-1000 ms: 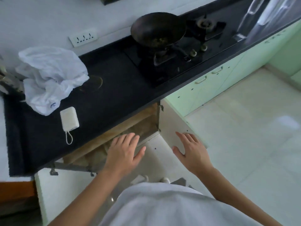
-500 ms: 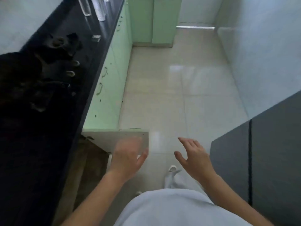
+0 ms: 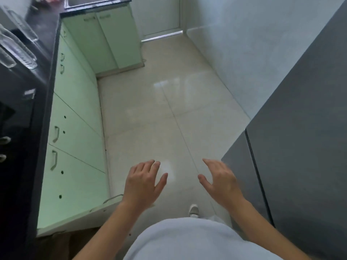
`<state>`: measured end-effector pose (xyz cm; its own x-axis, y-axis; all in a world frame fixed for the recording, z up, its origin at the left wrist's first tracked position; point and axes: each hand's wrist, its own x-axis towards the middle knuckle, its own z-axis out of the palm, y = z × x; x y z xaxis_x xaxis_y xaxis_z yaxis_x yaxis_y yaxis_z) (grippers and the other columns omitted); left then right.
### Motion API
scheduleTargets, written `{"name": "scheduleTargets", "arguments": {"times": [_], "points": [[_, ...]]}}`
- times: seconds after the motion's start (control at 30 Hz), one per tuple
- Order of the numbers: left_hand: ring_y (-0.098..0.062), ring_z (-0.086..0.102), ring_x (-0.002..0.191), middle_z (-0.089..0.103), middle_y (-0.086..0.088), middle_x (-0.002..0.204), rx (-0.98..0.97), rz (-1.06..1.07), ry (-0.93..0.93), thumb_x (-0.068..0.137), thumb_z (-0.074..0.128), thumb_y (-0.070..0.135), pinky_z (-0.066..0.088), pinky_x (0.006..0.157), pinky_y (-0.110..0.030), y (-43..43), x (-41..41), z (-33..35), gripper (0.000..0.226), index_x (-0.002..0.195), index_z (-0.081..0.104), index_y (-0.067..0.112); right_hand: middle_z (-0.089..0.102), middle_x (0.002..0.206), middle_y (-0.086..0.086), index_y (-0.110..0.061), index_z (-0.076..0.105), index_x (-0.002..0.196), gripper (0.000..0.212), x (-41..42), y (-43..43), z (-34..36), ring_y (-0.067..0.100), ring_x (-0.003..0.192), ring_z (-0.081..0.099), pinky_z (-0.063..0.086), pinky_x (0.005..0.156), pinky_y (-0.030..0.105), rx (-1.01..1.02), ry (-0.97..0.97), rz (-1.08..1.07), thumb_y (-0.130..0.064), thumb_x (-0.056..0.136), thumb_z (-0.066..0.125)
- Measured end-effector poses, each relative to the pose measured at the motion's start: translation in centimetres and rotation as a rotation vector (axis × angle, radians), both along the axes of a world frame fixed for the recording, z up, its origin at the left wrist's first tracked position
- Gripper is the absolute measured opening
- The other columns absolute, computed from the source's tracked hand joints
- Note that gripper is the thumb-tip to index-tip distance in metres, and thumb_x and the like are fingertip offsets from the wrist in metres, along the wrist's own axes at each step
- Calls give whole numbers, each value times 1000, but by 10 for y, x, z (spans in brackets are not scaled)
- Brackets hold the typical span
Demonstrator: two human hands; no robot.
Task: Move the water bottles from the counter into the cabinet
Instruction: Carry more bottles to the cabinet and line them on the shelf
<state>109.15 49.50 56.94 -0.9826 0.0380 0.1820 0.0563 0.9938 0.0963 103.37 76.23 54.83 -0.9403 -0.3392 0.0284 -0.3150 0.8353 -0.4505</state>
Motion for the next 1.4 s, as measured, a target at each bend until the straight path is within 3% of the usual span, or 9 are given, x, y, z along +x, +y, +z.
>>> {"name": "scheduleTargets", "arguments": {"times": [0.4, 0.63, 0.97, 1.2, 1.4], "points": [[-27, 69, 102, 72, -6, 116, 47, 358, -88, 97, 41, 51, 52, 84, -40, -74, -63, -12, 53, 117, 71, 13, 66, 126, -1, -13, 60, 132, 56, -174, -131, 2, 23, 118, 59, 52, 95, 38, 67, 116, 417, -49, 89, 53], [-30, 66, 107, 69, -9, 123, 101, 310, -46, 97, 43, 51, 51, 88, -43, -118, -190, -20, 53, 122, 68, 12, 67, 126, -1, -11, 62, 132, 56, -279, -168, 3, 23, 116, 60, 52, 97, 37, 84, 162, 390, -48, 90, 54], [-31, 67, 102, 70, -10, 119, -3, 83, 10, 97, 45, 51, 51, 86, -43, -164, -402, -1, 51, 116, 69, 11, 67, 126, 0, -11, 63, 131, 56, -437, -156, 0, 23, 118, 61, 53, 96, 41, 111, 140, 240, -48, 89, 55], [-31, 69, 100, 73, -10, 115, -6, 223, -23, 96, 45, 51, 50, 87, -42, -186, -527, -8, 52, 113, 72, 11, 70, 116, 1, -11, 65, 127, 58, -586, -189, -14, 25, 106, 65, 55, 87, 39, 155, 62, 258, -50, 86, 51], [-30, 69, 99, 73, -9, 113, -2, 453, -43, 95, 44, 50, 52, 85, -42, -221, -578, 4, 51, 110, 72, 10, 70, 116, 0, -12, 64, 127, 59, -703, -275, 3, 25, 106, 64, 54, 87, 37, 132, 100, 481, -52, 87, 47]]}}
